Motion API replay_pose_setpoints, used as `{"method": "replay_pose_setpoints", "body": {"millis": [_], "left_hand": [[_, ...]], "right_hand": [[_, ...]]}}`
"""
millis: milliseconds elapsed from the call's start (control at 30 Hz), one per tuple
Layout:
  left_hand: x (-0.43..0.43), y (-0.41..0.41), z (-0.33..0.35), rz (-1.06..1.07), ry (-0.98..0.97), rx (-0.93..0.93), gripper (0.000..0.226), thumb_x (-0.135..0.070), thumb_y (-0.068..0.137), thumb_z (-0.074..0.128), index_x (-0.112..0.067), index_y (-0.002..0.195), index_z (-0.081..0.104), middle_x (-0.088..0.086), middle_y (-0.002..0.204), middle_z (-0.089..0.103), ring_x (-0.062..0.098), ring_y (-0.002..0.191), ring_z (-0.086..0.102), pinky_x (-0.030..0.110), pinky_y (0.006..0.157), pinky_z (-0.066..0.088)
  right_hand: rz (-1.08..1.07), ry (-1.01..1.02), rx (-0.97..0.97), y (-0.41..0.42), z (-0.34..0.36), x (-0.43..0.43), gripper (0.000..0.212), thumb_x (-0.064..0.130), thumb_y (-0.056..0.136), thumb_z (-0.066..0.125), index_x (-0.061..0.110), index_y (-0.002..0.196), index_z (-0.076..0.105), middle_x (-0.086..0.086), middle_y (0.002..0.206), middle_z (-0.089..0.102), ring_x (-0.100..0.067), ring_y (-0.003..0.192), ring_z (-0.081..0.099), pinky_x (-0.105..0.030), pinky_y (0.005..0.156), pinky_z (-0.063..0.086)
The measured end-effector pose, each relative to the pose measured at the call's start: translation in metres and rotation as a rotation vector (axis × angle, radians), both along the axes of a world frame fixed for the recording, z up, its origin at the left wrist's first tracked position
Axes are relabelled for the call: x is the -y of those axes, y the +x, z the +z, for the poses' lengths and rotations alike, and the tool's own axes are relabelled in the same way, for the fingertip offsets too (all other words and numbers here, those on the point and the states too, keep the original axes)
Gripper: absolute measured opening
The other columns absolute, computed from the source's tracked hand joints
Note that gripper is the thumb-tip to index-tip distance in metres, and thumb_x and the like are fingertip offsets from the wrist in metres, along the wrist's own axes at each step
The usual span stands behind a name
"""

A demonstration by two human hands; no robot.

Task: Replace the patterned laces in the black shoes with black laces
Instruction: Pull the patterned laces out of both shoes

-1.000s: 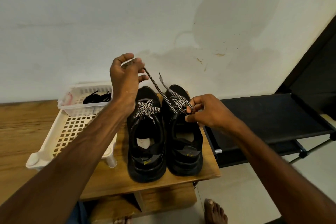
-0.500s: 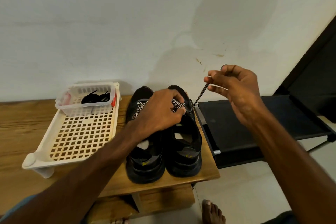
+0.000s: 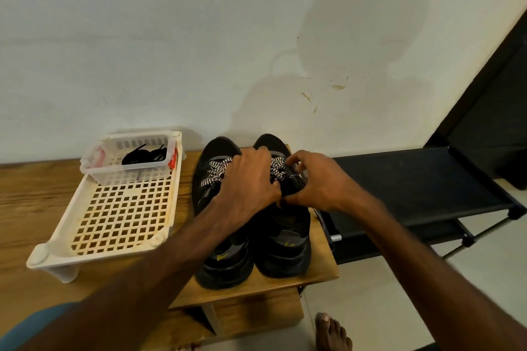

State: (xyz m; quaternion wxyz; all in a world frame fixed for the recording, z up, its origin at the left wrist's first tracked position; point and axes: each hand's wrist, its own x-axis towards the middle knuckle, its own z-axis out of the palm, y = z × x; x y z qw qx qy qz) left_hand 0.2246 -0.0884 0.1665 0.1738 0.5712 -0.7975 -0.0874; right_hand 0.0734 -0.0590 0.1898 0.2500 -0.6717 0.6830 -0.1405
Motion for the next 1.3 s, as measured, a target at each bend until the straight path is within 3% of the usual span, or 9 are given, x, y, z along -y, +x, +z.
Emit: {"method": "replay_pose_setpoints", "body": {"millis": [133, 267, 433, 533, 633, 733, 833, 1033, 1300], "left_hand": [[0.004, 0.003, 0.000, 0.003, 0.026, 0.003, 0.039, -0.032, 0.081, 0.077, -0.011, 0.110, 0.063, 0.007, 0.103, 0.066, 0.023, 0.094, 0.064, 0.027, 0.071, 0.045], [0.008, 0.007, -0.002, -0.008, 0.047, -0.018, 0.040, -0.028, 0.078, 0.077, -0.009, 0.112, 0.066, 0.007, 0.105, 0.069, 0.026, 0.096, 0.066, 0.036, 0.084, 0.056], [0.011, 0.014, -0.001, -0.005, 0.108, -0.076, 0.036, -0.024, 0.074, 0.074, -0.010, 0.107, 0.069, 0.004, 0.103, 0.071, 0.024, 0.096, 0.067, 0.044, 0.091, 0.056], [0.010, 0.016, -0.001, -0.016, 0.126, -0.090, 0.036, -0.023, 0.074, 0.074, -0.009, 0.107, 0.068, 0.003, 0.102, 0.071, 0.023, 0.094, 0.067, 0.045, 0.091, 0.055], [0.009, 0.017, -0.005, -0.008, 0.097, -0.135, 0.042, -0.025, 0.077, 0.077, -0.012, 0.115, 0.065, 0.001, 0.105, 0.070, 0.018, 0.089, 0.067, 0.041, 0.088, 0.057], [0.001, 0.016, -0.009, -0.030, -0.053, -0.111, 0.058, -0.037, 0.079, 0.081, -0.019, 0.128, 0.057, -0.002, 0.123, 0.062, 0.017, 0.111, 0.059, 0.032, 0.092, 0.052], [-0.004, 0.011, -0.005, -0.150, -0.291, -0.055, 0.051, -0.037, 0.076, 0.083, -0.023, 0.119, 0.060, -0.003, 0.132, 0.054, 0.016, 0.127, 0.044, 0.024, 0.086, 0.044], [-0.002, 0.005, -0.004, -0.372, -0.369, -0.025, 0.025, -0.025, 0.072, 0.087, -0.016, 0.091, 0.073, 0.004, 0.138, 0.056, 0.023, 0.131, 0.045, 0.042, 0.092, 0.054], [-0.002, 0.006, -0.001, -0.402, -0.394, -0.085, 0.014, -0.027, 0.076, 0.086, -0.017, 0.081, 0.079, 0.001, 0.134, 0.058, 0.020, 0.127, 0.046, 0.042, 0.094, 0.052]], "right_hand": [[-0.102, -0.096, 0.006, 0.007, -0.012, 0.007, 0.058, 0.026, 0.078, 0.088, 0.019, 0.129, 0.061, -0.001, 0.116, 0.068, -0.015, 0.101, 0.066, -0.029, 0.085, 0.058], [-0.146, -0.061, 0.124, -0.005, -0.015, 0.011, 0.052, 0.016, 0.079, 0.086, 0.018, 0.126, 0.063, 0.004, 0.097, 0.069, -0.009, 0.087, 0.067, -0.022, 0.074, 0.057], [-0.179, 0.076, 0.446, -0.022, -0.015, 0.010, 0.043, -0.002, 0.079, 0.081, 0.011, 0.117, 0.064, -0.012, 0.103, 0.074, -0.022, 0.092, 0.075, -0.043, 0.078, 0.064], [-0.184, 0.139, 0.530, -0.025, -0.014, 0.011, 0.042, -0.006, 0.080, 0.079, 0.009, 0.115, 0.064, -0.014, 0.109, 0.073, -0.024, 0.097, 0.074, -0.047, 0.082, 0.063], [-0.157, 0.110, 0.467, -0.025, -0.013, 0.011, 0.043, 0.000, 0.079, 0.083, 0.010, 0.117, 0.064, -0.011, 0.106, 0.074, -0.021, 0.093, 0.075, -0.041, 0.078, 0.065], [-0.125, 0.003, 0.306, -0.021, -0.014, 0.007, 0.048, 0.021, 0.073, 0.092, 0.016, 0.114, 0.067, -0.002, 0.097, 0.074, -0.013, 0.083, 0.074, -0.024, 0.064, 0.061], [-0.167, -0.142, 0.077, -0.019, -0.009, 0.001, 0.046, 0.040, 0.067, 0.094, 0.023, 0.101, 0.068, 0.006, 0.091, 0.070, -0.006, 0.080, 0.068, -0.023, 0.066, 0.059], [-0.171, -0.083, 0.175, -0.016, -0.004, -0.005, 0.023, 0.027, 0.077, 0.089, 0.014, 0.087, 0.073, -0.005, 0.081, 0.074, -0.016, 0.069, 0.074, -0.037, 0.072, 0.065], [-0.250, -0.016, 0.264, -0.022, -0.005, 0.002, 0.032, 0.022, 0.074, 0.091, 0.012, 0.098, 0.071, -0.012, 0.093, 0.075, -0.018, 0.069, 0.077, -0.037, 0.071, 0.065]]}}
